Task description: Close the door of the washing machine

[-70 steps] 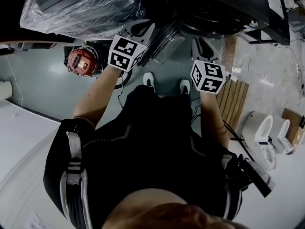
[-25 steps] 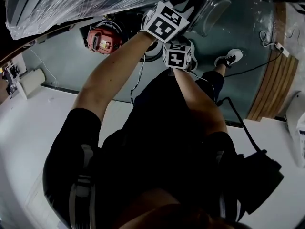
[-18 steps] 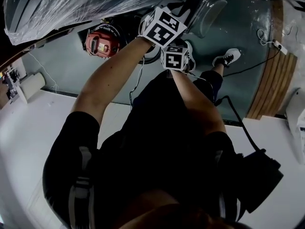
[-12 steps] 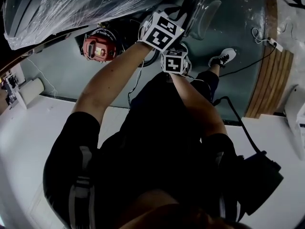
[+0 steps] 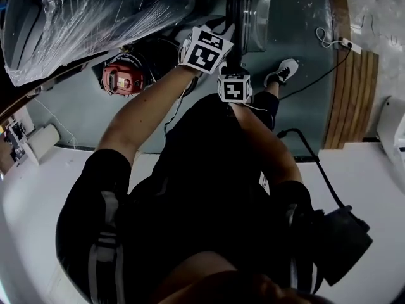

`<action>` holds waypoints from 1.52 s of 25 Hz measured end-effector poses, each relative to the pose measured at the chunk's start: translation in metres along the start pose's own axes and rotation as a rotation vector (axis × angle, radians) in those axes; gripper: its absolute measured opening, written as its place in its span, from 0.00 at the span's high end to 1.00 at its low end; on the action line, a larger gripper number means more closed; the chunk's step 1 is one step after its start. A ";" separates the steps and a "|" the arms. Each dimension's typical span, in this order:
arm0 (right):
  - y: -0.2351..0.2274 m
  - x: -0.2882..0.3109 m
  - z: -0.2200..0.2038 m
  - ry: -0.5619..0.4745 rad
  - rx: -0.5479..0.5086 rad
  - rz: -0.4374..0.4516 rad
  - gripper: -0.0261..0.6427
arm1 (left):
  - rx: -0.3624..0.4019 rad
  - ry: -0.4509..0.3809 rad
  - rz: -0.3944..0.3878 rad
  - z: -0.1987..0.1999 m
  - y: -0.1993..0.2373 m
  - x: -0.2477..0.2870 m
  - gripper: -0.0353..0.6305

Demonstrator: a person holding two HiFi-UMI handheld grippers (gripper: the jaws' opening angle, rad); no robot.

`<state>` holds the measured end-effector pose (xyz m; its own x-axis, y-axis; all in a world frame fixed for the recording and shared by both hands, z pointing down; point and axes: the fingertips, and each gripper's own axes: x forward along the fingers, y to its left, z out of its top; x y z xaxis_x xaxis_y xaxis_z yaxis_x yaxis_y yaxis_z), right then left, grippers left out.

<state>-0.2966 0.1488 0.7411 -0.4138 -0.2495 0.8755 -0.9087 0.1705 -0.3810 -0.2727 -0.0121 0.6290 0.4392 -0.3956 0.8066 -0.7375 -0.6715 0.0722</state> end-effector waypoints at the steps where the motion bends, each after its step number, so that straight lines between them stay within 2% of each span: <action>1: -0.010 -0.003 -0.002 0.001 0.004 -0.010 0.81 | 0.010 0.001 -0.003 0.003 -0.006 0.002 0.82; 7: -0.073 -0.027 -0.004 0.023 0.065 -0.107 0.81 | 0.003 0.013 -0.027 0.023 -0.035 0.022 0.81; 13: -0.128 -0.048 0.003 0.014 0.052 -0.132 0.81 | -0.027 0.021 -0.018 0.044 -0.058 0.039 0.80; 16: -0.154 -0.058 0.009 0.015 0.050 -0.150 0.80 | -0.019 0.039 -0.059 0.055 -0.069 0.044 0.80; 21: -0.198 -0.072 0.022 0.021 0.057 -0.174 0.78 | 0.147 0.062 -0.130 0.075 -0.088 0.058 0.80; 26: -0.235 -0.081 0.039 0.030 0.062 -0.186 0.77 | 0.299 0.105 -0.146 0.090 -0.103 0.073 0.80; 30: -0.261 -0.088 0.052 0.037 0.023 -0.199 0.76 | 0.402 0.137 -0.137 0.103 -0.109 0.083 0.80; 34: -0.286 -0.095 0.069 0.031 -0.040 -0.205 0.76 | 0.450 0.172 -0.143 0.120 -0.113 0.096 0.80; 38: -0.312 -0.102 0.086 0.031 -0.121 -0.222 0.77 | 0.590 0.208 -0.113 0.133 -0.120 0.107 0.80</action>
<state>0.0243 0.0391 0.7450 -0.2013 -0.2650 0.9430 -0.9632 0.2285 -0.1414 -0.0694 -0.0573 0.6288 0.3455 -0.2119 0.9142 -0.2597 -0.9577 -0.1239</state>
